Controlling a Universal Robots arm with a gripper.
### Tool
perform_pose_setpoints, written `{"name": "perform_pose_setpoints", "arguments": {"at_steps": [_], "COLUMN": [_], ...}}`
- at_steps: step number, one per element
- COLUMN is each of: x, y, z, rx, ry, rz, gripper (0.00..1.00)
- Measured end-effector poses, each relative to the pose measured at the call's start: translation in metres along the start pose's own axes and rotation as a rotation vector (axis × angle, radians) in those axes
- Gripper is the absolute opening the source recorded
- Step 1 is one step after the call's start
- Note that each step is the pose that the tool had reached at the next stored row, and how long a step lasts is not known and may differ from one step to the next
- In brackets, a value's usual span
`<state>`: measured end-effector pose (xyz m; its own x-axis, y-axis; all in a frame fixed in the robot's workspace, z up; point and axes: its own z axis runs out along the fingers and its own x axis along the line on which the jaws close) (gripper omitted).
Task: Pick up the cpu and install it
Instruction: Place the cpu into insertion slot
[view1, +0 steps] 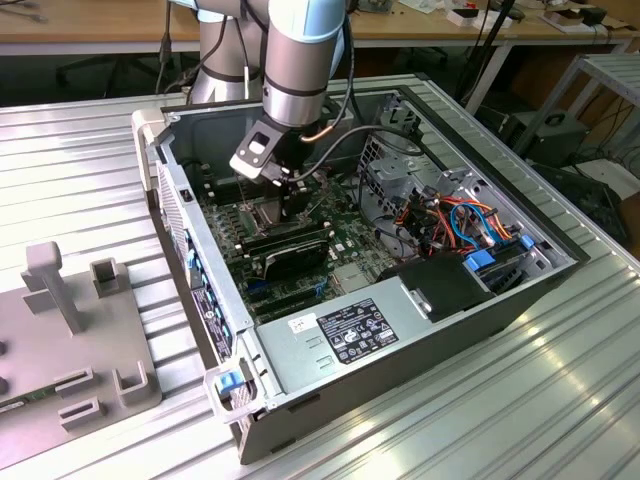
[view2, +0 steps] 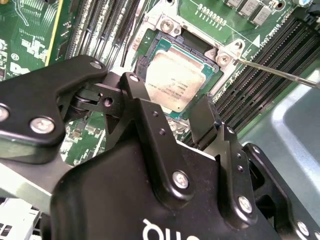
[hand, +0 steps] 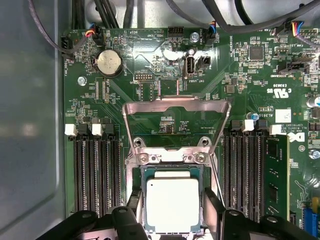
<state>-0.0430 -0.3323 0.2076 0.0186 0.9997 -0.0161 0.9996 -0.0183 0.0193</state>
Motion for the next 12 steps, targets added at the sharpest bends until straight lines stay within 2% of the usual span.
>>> {"name": "perform_pose_setpoints", "arguments": {"at_steps": [4,12], "x": [-0.0001,-0.0002], "y": [0.0002,0.0001], "z": [-0.0069,-0.0079], "rx": [-0.0001,0.0001], "ry": [-0.0003,-0.0011], "rz": [0.0,0.0], "gripper": [0.6,0.6]}}
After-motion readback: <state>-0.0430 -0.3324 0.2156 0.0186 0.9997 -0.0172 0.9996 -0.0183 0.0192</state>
